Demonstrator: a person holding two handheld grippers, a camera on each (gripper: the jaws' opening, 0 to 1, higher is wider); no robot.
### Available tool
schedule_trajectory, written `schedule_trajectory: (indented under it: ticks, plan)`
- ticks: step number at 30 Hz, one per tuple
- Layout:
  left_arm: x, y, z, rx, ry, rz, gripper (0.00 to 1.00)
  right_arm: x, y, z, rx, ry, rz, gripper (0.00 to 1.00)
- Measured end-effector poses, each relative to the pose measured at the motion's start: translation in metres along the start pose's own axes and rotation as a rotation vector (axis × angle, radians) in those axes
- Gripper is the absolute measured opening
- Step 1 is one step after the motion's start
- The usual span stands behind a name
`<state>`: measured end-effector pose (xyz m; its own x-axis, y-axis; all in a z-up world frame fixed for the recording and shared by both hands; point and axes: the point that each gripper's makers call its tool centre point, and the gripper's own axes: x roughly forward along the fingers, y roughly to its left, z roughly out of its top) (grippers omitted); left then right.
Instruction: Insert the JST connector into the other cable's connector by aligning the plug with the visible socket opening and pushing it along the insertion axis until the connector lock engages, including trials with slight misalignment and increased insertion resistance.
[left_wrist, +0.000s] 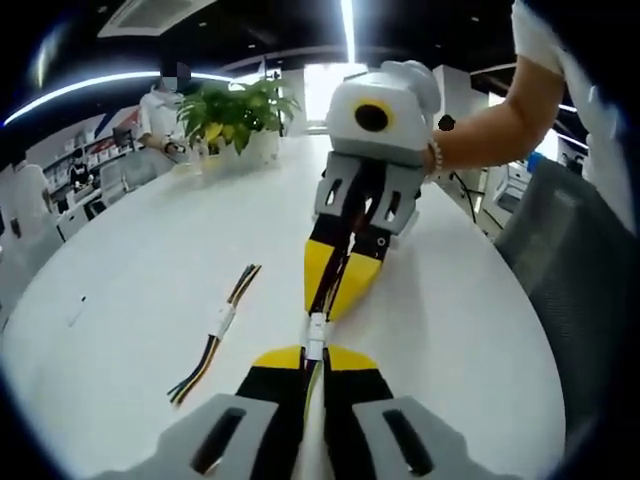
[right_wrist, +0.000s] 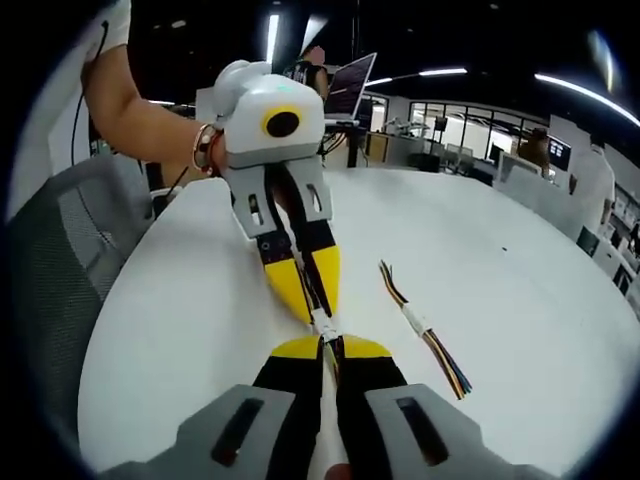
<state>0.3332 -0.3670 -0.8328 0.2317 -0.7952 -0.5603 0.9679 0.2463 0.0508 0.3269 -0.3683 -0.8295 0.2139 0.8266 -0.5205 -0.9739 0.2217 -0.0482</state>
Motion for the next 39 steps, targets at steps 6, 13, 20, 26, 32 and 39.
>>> schedule_trajectory:
  ticks: [6,13,20,26,32,39]
  plan:
    - [0.002,-0.001,-0.003,0.001,0.012,-0.005,0.00,0.002,0.001,-0.003,0.003,0.008,0.002,0.00]
    - [0.001,0.003,0.000,0.002,0.007,-0.003,0.00,0.001,-0.004,-0.001,0.000,0.002,-0.008,0.00]
    - [0.001,0.010,0.006,0.019,0.007,-0.006,0.00,-0.001,-0.011,0.003,0.001,-0.011,-0.025,0.01]
    - [0.004,0.016,0.007,0.026,0.009,-0.006,0.00,-0.001,-0.019,0.001,-0.003,-0.010,-0.033,0.01]
    - [0.008,0.025,0.008,0.030,0.008,-0.011,0.00,0.000,-0.028,0.000,-0.003,-0.012,-0.042,0.01]
    - [0.012,0.035,0.006,0.029,0.012,-0.011,0.00,0.005,-0.038,-0.002,0.005,-0.017,-0.049,0.01]
